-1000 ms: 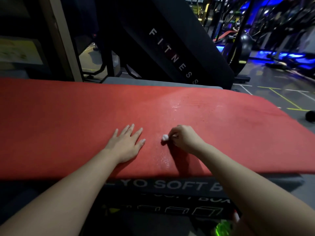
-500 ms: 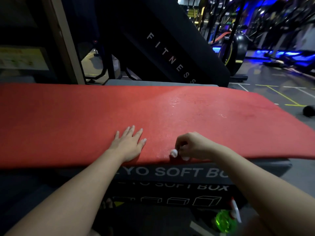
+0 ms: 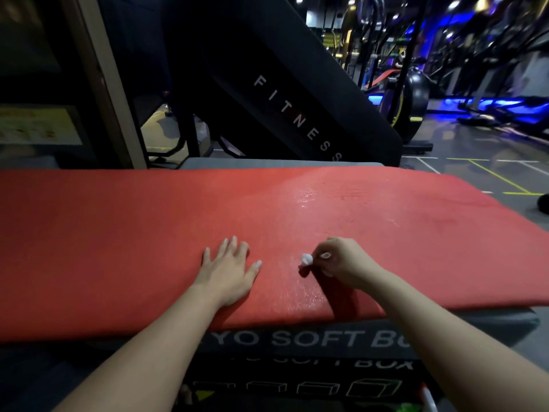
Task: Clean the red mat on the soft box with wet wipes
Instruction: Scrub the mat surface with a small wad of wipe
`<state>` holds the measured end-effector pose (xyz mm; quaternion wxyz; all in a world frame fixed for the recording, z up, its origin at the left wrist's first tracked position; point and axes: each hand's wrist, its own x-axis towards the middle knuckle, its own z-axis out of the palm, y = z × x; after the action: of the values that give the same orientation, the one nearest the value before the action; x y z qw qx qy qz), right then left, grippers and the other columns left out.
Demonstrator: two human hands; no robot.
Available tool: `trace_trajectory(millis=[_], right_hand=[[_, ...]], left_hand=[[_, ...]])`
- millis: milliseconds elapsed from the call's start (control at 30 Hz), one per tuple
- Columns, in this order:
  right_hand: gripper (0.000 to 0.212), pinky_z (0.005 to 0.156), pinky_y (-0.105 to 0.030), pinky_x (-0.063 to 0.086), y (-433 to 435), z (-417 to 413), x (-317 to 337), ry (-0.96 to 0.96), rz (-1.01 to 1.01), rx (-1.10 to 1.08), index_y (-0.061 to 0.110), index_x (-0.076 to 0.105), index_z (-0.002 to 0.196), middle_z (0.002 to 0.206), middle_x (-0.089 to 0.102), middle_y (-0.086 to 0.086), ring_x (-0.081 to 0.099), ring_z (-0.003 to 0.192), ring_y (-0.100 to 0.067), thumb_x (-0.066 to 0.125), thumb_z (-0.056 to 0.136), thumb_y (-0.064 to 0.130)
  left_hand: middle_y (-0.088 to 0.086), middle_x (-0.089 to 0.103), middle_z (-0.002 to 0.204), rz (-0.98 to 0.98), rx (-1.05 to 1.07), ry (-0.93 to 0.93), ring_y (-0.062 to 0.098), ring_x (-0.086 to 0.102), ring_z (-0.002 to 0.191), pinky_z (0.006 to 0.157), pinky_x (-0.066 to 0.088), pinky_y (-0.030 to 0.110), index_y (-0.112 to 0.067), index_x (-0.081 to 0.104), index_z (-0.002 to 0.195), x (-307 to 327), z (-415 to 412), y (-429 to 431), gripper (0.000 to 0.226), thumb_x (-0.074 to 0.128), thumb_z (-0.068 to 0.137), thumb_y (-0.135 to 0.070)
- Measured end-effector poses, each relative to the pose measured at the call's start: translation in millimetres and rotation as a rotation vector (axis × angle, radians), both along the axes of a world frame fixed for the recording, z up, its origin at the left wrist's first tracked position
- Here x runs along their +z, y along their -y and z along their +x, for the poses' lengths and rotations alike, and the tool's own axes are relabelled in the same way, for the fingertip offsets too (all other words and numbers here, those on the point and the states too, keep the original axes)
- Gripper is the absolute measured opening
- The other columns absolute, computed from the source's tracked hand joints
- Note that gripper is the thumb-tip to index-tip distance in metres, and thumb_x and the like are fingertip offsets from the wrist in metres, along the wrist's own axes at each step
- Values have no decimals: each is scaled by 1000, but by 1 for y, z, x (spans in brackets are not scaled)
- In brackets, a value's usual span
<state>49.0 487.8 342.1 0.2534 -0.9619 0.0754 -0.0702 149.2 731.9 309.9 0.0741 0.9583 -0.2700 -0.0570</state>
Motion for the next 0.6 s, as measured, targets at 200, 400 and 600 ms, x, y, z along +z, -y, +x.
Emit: trace_trajectory(millis=[200,400,600], right_hand=[[7,63,-19,48,18,10,19,-266,51,167,28,76,86,80,73,8,68,75,-9,75,83,23],[6,58,-15,44,24,28,19,-291,-45,238,31,74,82,76,71,10,62,67,-1,75,81,25],[13,66,-26,37,34,63,-7,52,-118,42,22,74,85,82,59,0,62,81,-23,67,83,11]], left_hand=[[10,15,169,-45,-10,23,23,7,158,125,9,58,-17,27,150,0,15,10,63,27,104,-60],[8,14,170,-28,-12,33,22,8,158,126,9,55,-21,22,155,-2,36,14,66,25,104,-61],[6,12,170,-22,-25,24,21,5,158,125,8,57,-25,25,155,2,43,29,63,24,104,-61]])
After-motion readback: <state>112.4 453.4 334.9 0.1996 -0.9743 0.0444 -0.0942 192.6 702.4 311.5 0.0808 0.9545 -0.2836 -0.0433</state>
